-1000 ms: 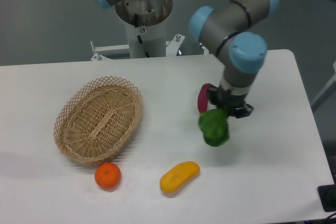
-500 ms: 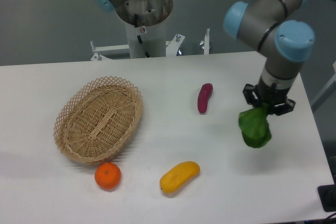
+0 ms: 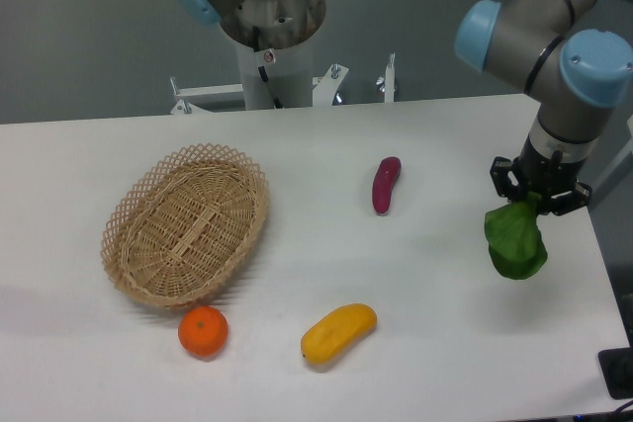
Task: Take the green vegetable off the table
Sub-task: 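Carry the bok choy away from the basket, holding it raised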
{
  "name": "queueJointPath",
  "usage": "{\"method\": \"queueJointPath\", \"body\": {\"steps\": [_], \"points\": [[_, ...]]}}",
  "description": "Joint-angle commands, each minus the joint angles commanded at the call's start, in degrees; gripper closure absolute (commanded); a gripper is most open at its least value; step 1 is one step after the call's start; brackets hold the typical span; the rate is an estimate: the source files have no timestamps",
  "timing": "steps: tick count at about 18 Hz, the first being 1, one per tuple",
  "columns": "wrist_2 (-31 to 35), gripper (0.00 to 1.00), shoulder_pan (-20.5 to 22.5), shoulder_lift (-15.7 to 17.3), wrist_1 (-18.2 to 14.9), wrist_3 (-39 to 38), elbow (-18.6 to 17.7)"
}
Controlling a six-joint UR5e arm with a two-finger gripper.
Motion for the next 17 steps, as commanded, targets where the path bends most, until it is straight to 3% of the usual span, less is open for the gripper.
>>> {"method": "queueJointPath", "body": {"steps": [17], "points": [[0.4, 0.78, -0.2, -1.2, 0.0, -0.6, 1.5]]}}
